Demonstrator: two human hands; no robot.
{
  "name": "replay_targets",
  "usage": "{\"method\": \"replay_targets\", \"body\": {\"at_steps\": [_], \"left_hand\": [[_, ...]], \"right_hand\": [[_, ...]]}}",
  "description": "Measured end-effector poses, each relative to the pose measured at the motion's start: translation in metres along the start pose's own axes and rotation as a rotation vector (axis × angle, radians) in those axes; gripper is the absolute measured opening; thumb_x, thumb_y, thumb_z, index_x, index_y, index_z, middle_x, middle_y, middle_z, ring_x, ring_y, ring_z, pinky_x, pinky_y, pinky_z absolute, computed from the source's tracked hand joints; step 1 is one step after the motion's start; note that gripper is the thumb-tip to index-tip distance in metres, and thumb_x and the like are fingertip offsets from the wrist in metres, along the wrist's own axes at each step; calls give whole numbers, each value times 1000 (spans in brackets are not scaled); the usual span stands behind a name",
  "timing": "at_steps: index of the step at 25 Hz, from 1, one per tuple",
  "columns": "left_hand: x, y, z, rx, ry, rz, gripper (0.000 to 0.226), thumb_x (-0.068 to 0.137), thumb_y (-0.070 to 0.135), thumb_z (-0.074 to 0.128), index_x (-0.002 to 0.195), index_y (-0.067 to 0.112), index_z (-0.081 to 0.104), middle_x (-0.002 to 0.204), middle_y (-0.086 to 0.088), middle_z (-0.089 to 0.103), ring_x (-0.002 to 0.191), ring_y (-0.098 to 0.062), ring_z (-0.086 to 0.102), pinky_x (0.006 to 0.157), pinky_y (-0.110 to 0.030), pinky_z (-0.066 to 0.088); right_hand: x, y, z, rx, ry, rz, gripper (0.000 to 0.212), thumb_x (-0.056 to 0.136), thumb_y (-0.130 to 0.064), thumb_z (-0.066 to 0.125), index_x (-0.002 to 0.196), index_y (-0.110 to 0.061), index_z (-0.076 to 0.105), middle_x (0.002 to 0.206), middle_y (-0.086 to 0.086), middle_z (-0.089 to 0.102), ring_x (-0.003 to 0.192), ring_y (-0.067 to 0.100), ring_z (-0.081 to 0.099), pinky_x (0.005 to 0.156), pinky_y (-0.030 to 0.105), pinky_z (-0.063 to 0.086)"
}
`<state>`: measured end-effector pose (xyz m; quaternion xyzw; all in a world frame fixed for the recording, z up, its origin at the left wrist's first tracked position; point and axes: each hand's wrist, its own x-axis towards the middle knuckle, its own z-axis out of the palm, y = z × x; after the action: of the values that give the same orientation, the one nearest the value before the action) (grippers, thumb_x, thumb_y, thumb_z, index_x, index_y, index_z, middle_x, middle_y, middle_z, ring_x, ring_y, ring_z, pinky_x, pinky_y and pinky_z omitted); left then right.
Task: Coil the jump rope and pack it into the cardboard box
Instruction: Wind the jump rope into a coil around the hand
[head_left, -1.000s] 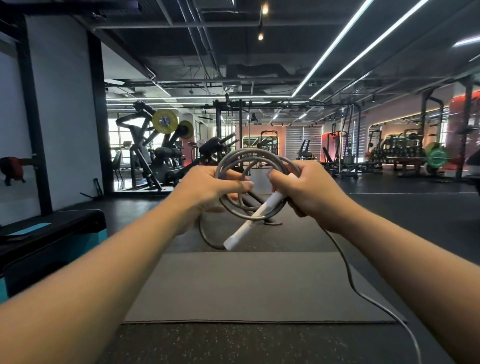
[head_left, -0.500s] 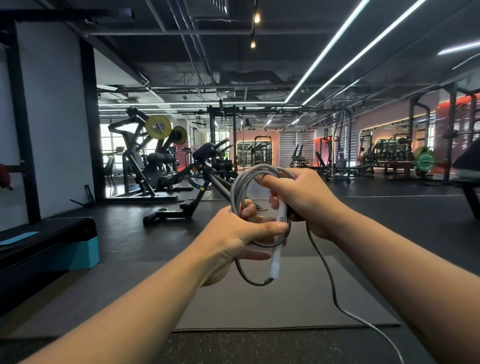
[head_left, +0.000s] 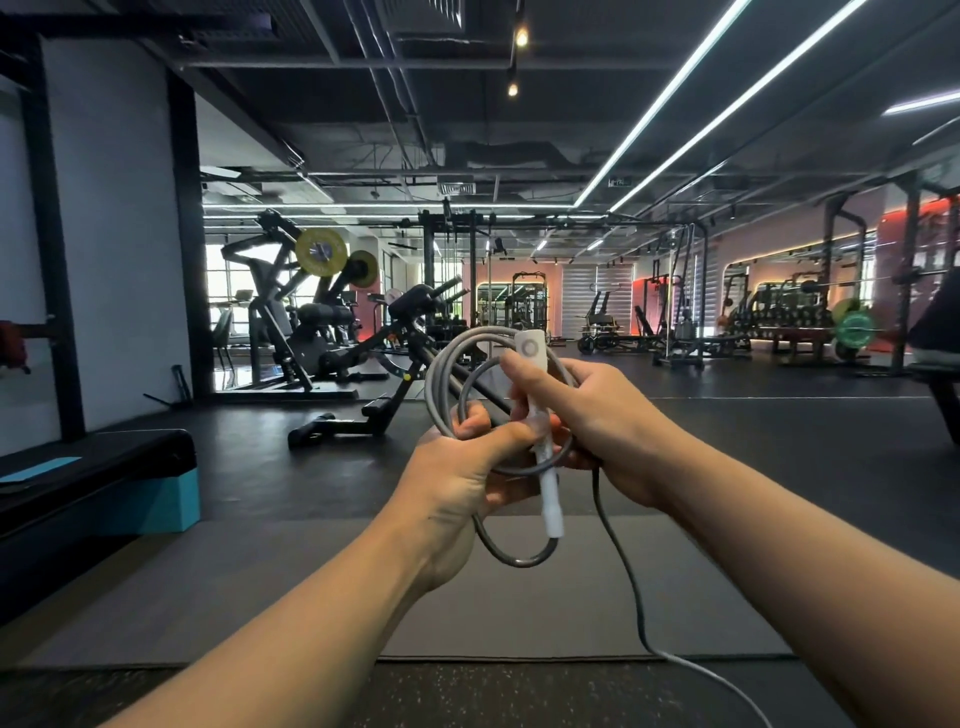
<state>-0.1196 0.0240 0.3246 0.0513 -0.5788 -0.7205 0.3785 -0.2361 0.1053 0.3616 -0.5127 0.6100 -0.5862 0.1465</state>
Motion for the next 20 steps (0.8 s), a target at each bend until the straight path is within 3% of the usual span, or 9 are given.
{"method": "replay_targets", "body": {"at_steps": [3, 5, 7, 9, 11, 13, 15, 17, 20], "left_hand": [[1, 3, -12, 121, -12, -86, 36, 73, 9, 84, 98, 15, 58, 95, -13, 78, 92, -31, 76, 81, -57, 61], [2, 12, -23, 264, 28, -85, 79, 66, 18, 90, 133, 26, 51, 121, -8, 72, 104, -27, 73, 86, -57, 60], [-5, 38, -24, 504, 97, 171, 99, 69, 22, 85, 150, 37, 30, 142, -2, 55, 122, -20, 61, 92, -42, 55], [-1, 66, -17, 1082, -24, 600, 99, 75, 21, 76, 156, 37, 21, 155, 3, 40, 140, -16, 40, 108, -37, 42], [9, 87, 6, 1762, -254, 736, 96, 77, 27, 71, 158, 31, 21, 153, 4, 43, 141, -16, 38, 114, -39, 36], [21, 88, 28, 2048, -385, 544, 79, 82, 25, 69, 152, 25, 32, 127, 1, 60, 110, -19, 58, 86, -32, 50], [31, 80, 38, 2060, -460, 314, 57, 88, 20, 67, 139, 18, 44, 109, -3, 64, 87, -18, 60, 65, -28, 48], [40, 74, 36, 2019, -528, 172, 39, 93, 21, 65, 130, 15, 54, 112, -6, 68, 96, -24, 64, 77, -33, 52], [44, 70, 24, 2011, -627, 135, 19, 97, 23, 61, 114, 18, 68, 100, 0, 75, 93, -19, 68, 87, -37, 55]], "right_hand": [[-2, 2, -1, 0, 5, -47, 43, 90, -51, 68, 83, -9, 66, 63, 2, 64, 47, 13, 53, 47, 25, 40], [-2, 1, -7, -116, -8, -83, 44, 93, -48, 66, 77, -7, 65, 59, 5, 61, 42, 9, 47, 43, 20, 36], [-1, -2, -14, -304, -34, -102, 42, 95, -44, 66, 71, -10, 62, 56, 1, 61, 43, 8, 49, 47, 18, 41], [2, -3, -18, -498, -58, -111, 39, 95, -41, 67, 70, -12, 61, 54, -4, 62, 44, 6, 51, 49, 16, 42], [6, -6, -15, -678, -75, -126, 35, 94, -37, 68, 70, -13, 60, 58, -3, 63, 47, 9, 53, 52, 22, 44], [10, -10, -8, -813, -77, -162, 29, 91, -28, 70, 70, -19, 54, 63, -3, 59, 52, 11, 50, 51, 26, 40], [10, -14, -3, -895, -86, -241, 26, 86, -21, 74, 73, -21, 52, 65, -7, 55, 55, 8, 50, 47, 19, 37], [11, -13, -3, -949, -109, -278, 26, 82, -17, 77, 70, -23, 55, 61, -10, 58, 56, 11, 63, 46, 14, 41], [9, -10, -4, -1109, -141, -279, 17, 80, -26, 80, 73, -19, 66, 65, -4, 61, 65, 21, 64, 52, 26, 43]]}}
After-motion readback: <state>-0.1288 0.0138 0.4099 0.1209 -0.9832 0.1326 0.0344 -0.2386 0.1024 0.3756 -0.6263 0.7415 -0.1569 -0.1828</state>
